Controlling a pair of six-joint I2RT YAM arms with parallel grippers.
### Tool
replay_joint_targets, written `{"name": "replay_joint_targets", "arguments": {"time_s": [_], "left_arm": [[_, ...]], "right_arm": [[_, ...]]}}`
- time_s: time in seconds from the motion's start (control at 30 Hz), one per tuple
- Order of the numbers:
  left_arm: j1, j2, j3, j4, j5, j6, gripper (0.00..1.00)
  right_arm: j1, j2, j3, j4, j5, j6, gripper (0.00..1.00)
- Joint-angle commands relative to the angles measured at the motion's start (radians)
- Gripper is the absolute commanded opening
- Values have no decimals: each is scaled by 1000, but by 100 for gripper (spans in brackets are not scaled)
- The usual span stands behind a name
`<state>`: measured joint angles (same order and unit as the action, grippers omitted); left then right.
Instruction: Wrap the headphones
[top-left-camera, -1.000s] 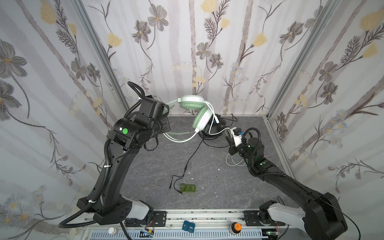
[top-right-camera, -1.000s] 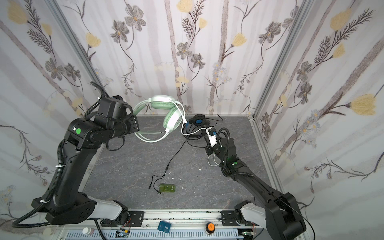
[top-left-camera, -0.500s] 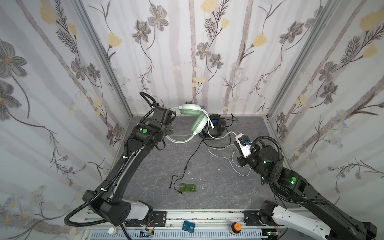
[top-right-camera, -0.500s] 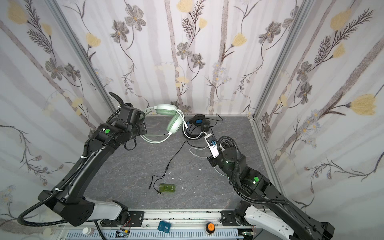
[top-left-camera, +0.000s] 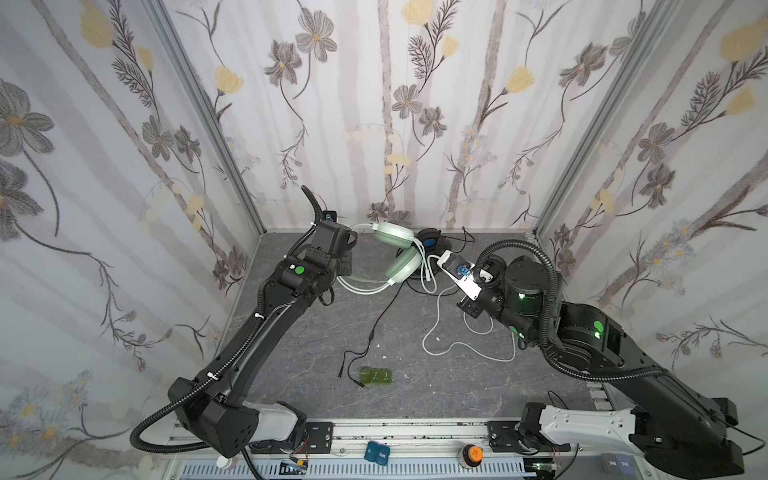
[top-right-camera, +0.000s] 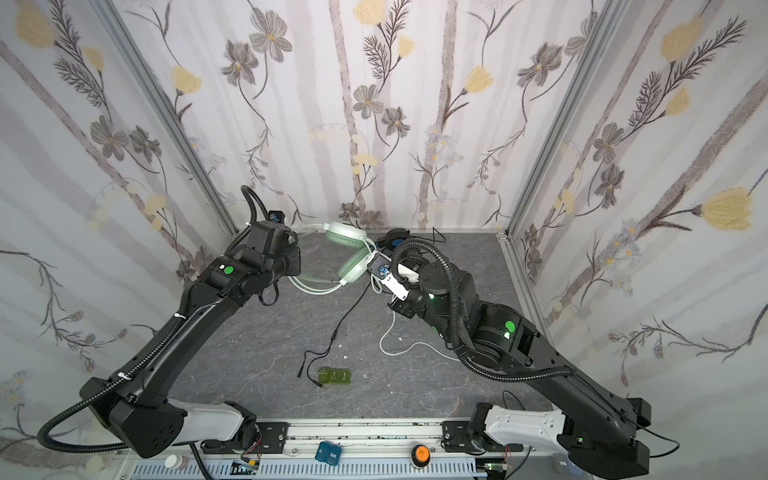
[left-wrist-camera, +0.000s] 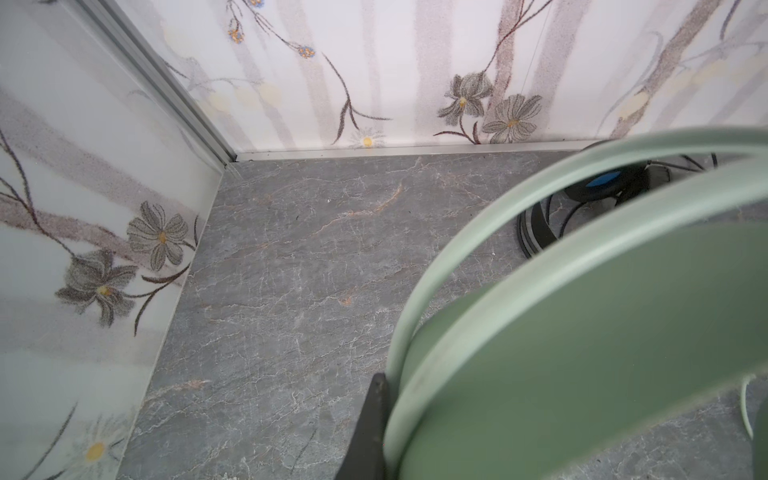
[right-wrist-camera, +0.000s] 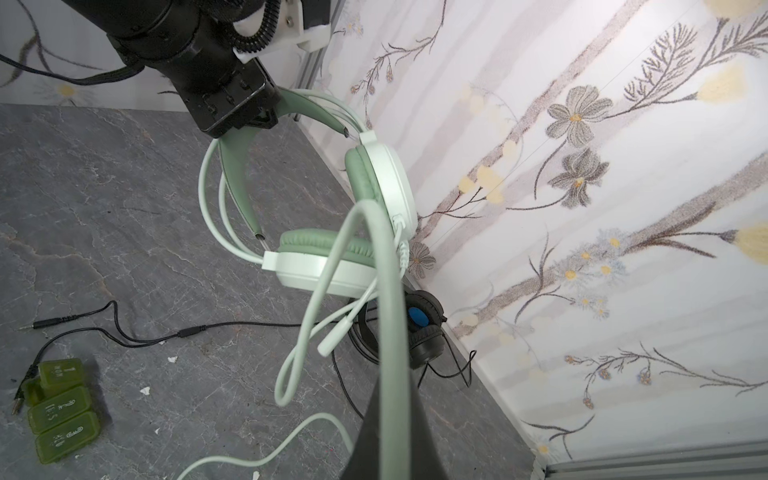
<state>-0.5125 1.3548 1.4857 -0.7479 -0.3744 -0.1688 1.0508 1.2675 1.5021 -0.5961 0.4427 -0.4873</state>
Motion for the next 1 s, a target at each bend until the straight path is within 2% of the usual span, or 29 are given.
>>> {"name": "replay_joint_targets", "arguments": {"time_s": [0.0,0.2,0.37,0.5,0.77,0.9,0.97], "left_arm": [[-26,-13,-8,61,7,79,0],[-82,-8,-19,30,-25,115,0],[-135,-40,-77,73,21,180,0],[-179,-70,-98,82,110,224,0],[-246,-91,-88,73,281,170,0],[-278,-91,-84,94,315,134,0],[-286,-90,-79,104,333,120,0]], "right_arm": [[0,31,28,-3,-16,-88,0],[-6,88,89,16,-61,-123,0],[-70,125,105,30,-107,-107,0],[-134,172,152,8,-150,-97,0],[-210,269,211,9,-176,-12,0],[-215,321,232,2,-154,36,0],[-264,323,235,0,-166,65,0]]}}
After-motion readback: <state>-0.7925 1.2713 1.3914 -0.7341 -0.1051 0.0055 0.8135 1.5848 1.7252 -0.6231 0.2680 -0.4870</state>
